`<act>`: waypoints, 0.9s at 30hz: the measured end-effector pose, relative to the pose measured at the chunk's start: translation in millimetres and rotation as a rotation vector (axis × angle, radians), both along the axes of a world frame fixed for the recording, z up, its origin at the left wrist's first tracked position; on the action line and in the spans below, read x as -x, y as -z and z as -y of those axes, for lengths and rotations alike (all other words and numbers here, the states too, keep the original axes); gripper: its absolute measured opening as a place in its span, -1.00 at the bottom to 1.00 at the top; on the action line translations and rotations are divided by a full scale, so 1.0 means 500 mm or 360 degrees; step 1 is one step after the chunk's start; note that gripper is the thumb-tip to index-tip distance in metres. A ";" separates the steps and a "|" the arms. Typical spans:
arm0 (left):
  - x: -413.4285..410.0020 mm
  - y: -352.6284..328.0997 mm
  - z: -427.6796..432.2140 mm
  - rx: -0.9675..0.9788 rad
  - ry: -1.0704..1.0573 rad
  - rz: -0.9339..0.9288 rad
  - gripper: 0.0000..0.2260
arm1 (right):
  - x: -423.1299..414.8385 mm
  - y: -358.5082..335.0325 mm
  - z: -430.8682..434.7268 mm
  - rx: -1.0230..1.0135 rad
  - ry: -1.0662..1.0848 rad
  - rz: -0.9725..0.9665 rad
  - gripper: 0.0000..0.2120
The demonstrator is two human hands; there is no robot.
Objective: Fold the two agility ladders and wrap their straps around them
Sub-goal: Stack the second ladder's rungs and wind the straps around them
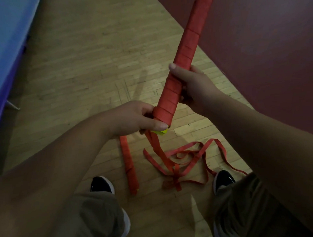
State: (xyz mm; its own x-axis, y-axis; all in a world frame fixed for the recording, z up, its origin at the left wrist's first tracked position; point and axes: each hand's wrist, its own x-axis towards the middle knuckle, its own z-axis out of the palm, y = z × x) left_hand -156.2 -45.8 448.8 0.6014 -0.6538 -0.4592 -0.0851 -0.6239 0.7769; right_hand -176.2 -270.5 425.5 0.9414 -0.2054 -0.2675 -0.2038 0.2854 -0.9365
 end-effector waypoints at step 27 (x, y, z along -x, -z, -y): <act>-0.004 0.000 0.013 -0.0449 0.0572 -0.0061 -0.44 | 0.012 -0.021 0.011 -0.0145 -0.0382 -0.0026 -0.66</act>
